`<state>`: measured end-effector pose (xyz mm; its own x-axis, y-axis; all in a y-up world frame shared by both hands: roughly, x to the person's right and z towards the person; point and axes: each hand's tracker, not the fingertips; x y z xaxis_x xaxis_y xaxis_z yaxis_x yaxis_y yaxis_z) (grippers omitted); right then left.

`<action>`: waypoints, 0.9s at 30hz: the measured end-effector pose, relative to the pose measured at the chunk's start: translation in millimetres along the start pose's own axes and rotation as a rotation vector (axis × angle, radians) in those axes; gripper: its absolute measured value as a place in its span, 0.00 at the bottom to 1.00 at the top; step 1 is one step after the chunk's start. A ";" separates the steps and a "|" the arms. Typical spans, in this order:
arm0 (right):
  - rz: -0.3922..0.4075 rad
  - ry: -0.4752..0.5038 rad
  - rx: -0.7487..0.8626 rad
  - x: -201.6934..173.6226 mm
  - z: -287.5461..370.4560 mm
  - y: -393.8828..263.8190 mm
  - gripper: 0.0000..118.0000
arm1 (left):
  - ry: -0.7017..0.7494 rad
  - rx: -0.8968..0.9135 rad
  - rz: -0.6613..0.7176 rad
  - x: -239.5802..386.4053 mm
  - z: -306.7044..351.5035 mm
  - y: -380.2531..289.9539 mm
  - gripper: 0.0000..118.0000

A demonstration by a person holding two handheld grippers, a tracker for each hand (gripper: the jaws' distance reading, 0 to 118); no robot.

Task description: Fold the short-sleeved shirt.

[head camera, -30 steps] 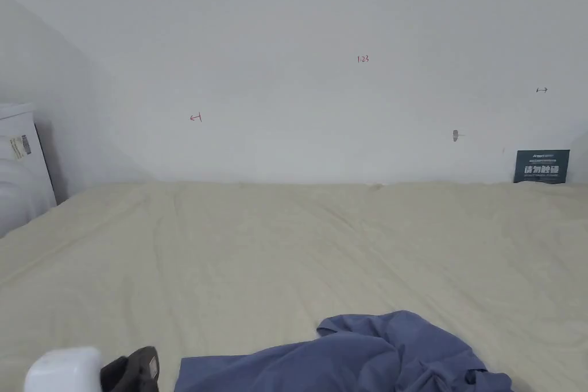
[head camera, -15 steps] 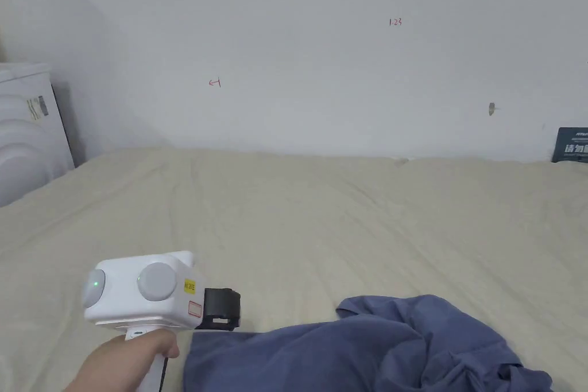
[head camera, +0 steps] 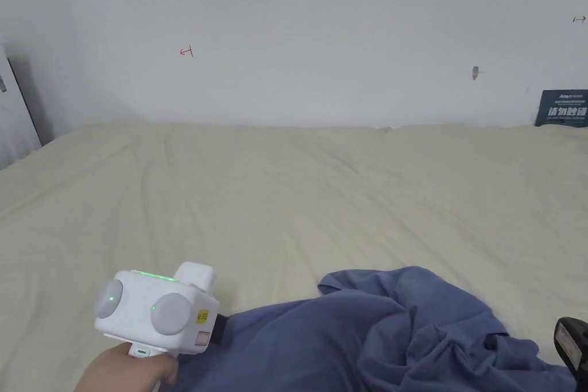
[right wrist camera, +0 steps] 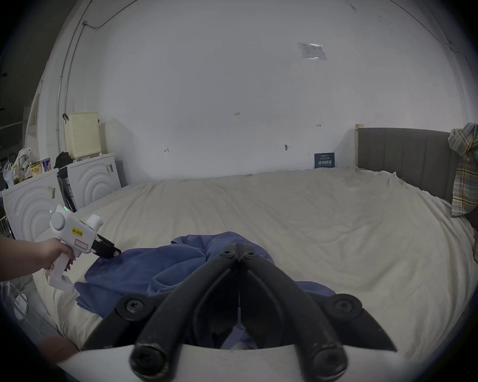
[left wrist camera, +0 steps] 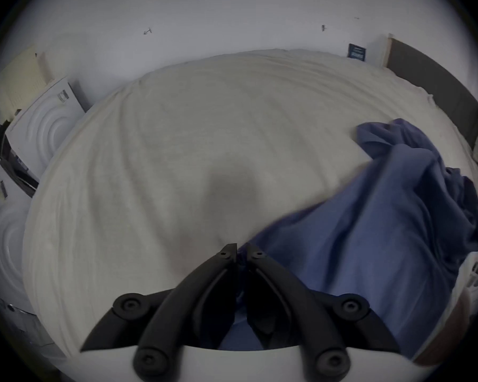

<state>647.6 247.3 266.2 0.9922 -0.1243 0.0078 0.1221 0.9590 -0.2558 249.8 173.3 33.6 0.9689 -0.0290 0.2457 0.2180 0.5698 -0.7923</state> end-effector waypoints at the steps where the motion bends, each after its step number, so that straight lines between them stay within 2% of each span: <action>1: -0.001 0.004 0.003 -0.4 0.8 0.9 0.00 | -0.028 0.000 0.041 -4.8 2.5 -1.3 0.05; 5: 0.011 0.010 0.026 -0.1 6.7 9.3 0.00 | -0.023 0.086 0.131 -24.9 19.3 -3.9 0.04; 11: 0.076 0.008 0.055 7.3 -4.6 39.8 0.00 | -0.071 0.167 0.225 -51.3 52.9 -2.3 0.04; 13: 0.092 0.033 0.019 8.8 -17.0 53.3 0.00 | -0.070 0.184 0.225 -53.6 59.5 0.9 0.04; 16: 0.073 0.094 -0.035 10.7 -40.6 68.7 0.00 | -0.098 0.208 0.237 -55.9 72.0 2.3 0.04; 19: 0.062 0.152 -0.222 14.6 -94.2 89.1 0.02 | -0.122 0.234 0.228 -55.0 83.0 0.6 0.04; 20: 0.053 0.161 -0.319 15.7 -119.4 95.6 0.26 | -0.127 0.241 0.223 -48.2 88.0 -1.0 0.04; 23: -0.093 0.220 -0.624 23.1 -194.1 98.2 0.55 | -0.135 0.251 0.217 -42.5 94.6 -5.8 0.04; 24: -0.149 0.185 -0.697 27.1 -213.6 92.0 0.71 | -0.136 0.252 0.216 -40.4 95.6 -6.6 0.04; 25: -0.185 0.150 -0.735 31.2 -233.4 88.7 0.71 | -0.141 0.250 0.216 -39.5 96.1 -7.6 0.04; 27: -0.159 0.060 -0.811 33.5 -267.0 74.2 0.71 | -0.153 0.244 0.220 -38.8 96.1 -11.2 0.04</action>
<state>683.3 246.3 -10.6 0.9589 -0.2781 0.0566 0.1822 0.4499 -0.8743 198.6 246.9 86.7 0.9569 0.2285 0.1794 -0.0458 0.7284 -0.6836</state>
